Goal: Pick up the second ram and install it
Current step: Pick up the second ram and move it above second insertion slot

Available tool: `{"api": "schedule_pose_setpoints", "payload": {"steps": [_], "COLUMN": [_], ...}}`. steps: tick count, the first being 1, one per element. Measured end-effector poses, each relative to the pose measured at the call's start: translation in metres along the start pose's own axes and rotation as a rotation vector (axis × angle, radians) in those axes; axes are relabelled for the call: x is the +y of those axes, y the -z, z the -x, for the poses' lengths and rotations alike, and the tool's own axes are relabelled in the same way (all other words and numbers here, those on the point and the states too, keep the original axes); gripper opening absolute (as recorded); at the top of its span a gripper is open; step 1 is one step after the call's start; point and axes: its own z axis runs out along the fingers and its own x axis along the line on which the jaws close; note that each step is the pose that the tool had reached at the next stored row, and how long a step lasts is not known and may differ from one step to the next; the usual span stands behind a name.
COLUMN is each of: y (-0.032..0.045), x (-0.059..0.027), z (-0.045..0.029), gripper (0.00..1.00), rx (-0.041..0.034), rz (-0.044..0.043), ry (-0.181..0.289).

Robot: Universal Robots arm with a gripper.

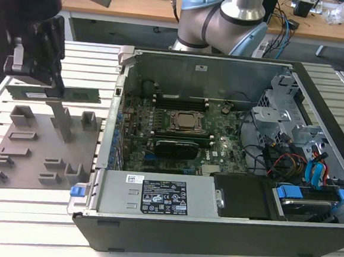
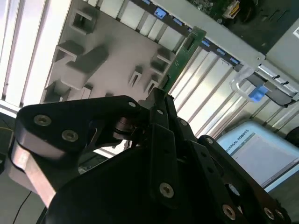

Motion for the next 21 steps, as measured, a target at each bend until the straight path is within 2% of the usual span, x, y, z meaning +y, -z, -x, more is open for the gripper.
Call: {"api": "schedule_pose_setpoints", "payload": {"steps": [1, 3, 7, 8, 11, 13, 15, 16, 20, 21], "y": [0.0000, 0.0000, -0.0001, -0.0002, -0.0005, -0.0006, -0.0007, -0.0009, -0.0012, -0.0013], "x": [-0.0094, -0.0219, -0.0363, -0.0420, -0.0730, -0.0903, -0.1032, -0.1143, -0.1386, -0.1420], "z": [-0.0002, -0.0002, -0.0003, -0.0004, -0.0002, 0.0000, 0.0001, 0.0003, 0.0010, 0.0013], "gripper": [0.13, 0.13, 0.13, 0.13, 0.13, 0.13, 0.13, 0.13, 0.13, 0.13], "rx": [0.0000, 0.0001, 0.0000, -0.0001, -0.0001, 0.0000, 0.0000, 0.0000, 0.0000, -0.0001], "rz": [0.0001, 0.0003, 0.0004, 0.0004, 0.0012, 0.0019, 0.0023, 0.0025, 0.0033, 0.0034], "ry": [0.000, 0.000, 0.000, 0.000, 0.000, 0.000, 0.000, 0.000, 0.000, 0.000]}}
